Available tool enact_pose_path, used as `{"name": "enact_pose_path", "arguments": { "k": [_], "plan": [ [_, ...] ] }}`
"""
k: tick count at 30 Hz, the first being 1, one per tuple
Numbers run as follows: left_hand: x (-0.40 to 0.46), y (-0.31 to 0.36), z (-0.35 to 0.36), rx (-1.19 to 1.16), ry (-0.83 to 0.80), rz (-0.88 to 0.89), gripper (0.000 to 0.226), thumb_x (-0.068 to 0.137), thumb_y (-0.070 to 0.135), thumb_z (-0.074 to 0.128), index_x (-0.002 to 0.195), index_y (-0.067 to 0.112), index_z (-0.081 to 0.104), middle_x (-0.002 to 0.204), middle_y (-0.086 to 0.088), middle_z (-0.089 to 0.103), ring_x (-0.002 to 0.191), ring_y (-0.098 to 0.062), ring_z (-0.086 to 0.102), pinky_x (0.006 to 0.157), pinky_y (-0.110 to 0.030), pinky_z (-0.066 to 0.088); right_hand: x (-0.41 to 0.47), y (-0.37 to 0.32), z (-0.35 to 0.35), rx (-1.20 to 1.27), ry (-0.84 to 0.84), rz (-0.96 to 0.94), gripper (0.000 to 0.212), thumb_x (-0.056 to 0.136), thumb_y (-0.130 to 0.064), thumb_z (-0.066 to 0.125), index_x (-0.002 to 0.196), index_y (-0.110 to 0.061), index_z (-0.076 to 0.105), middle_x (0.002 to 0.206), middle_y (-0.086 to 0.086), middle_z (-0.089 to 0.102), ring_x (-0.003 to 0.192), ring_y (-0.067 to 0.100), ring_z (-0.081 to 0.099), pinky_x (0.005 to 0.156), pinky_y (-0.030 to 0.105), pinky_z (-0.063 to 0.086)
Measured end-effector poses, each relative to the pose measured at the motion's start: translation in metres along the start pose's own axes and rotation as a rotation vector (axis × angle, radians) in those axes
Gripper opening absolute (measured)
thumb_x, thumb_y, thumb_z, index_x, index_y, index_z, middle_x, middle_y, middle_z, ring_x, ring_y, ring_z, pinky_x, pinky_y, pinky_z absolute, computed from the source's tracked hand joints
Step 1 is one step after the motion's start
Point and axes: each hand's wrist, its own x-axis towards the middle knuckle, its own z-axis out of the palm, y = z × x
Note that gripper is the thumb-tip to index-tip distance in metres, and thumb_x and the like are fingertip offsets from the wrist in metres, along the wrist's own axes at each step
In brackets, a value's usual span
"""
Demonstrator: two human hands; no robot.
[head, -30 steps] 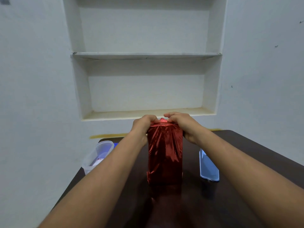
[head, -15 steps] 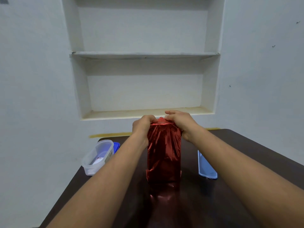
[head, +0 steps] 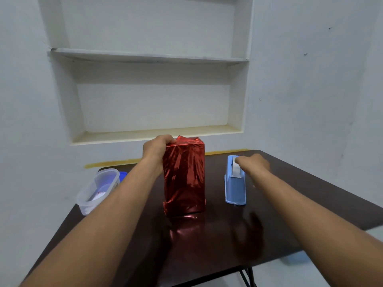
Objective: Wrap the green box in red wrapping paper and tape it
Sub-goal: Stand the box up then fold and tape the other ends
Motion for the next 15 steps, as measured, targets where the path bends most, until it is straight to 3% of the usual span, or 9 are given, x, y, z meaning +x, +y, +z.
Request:
{"name": "enact_pose_path", "arguments": {
  "k": [3,6,11,15],
  "plan": [
    [-0.005,0.001,0.0,0.016,-0.01,0.001,0.009,0.086,0.002,0.064,0.083,0.01,0.061,0.068,-0.003,0.053,0.028,-0.004,0.046,0.028,-0.013,0.031,-0.007,0.003,-0.002,0.121,-0.268,0.197,0.064,0.089,-0.035,0.076,0.141,-0.012,0.045,0.14,0.014,0.05,0.121,0.046,0.051,0.067,0.061,0.053],
    [-0.009,0.003,0.001,0.027,-0.019,-0.001,0.011,0.087,0.002,0.064,0.082,0.011,0.06,0.068,-0.002,0.052,0.027,-0.003,0.045,0.026,-0.014,0.029,-0.004,0.011,0.012,0.218,-0.297,0.251,0.086,0.077,-0.027,0.09,0.146,-0.012,0.04,0.144,0.016,0.043,0.131,0.049,0.045,0.078,0.071,0.055],
    [-0.01,0.003,-0.001,0.04,-0.015,0.011,0.008,0.088,0.004,0.064,0.086,0.011,0.06,0.07,-0.002,0.052,0.026,-0.002,0.044,0.024,-0.014,0.028,0.004,0.012,0.016,0.185,-0.263,0.201,0.09,0.066,-0.008,0.094,0.14,-0.005,0.043,0.132,0.023,0.046,0.118,0.055,0.053,0.064,0.071,0.057],
    [-0.008,0.002,-0.001,0.03,-0.016,0.014,0.013,0.087,0.003,0.064,0.078,0.012,0.06,0.068,-0.002,0.052,0.027,-0.003,0.045,0.026,-0.013,0.029,0.01,0.014,0.003,0.18,-0.391,0.225,0.084,0.075,-0.005,0.088,0.146,-0.001,0.043,0.137,0.023,0.047,0.124,0.05,0.053,0.082,0.069,0.057]
  ]
}}
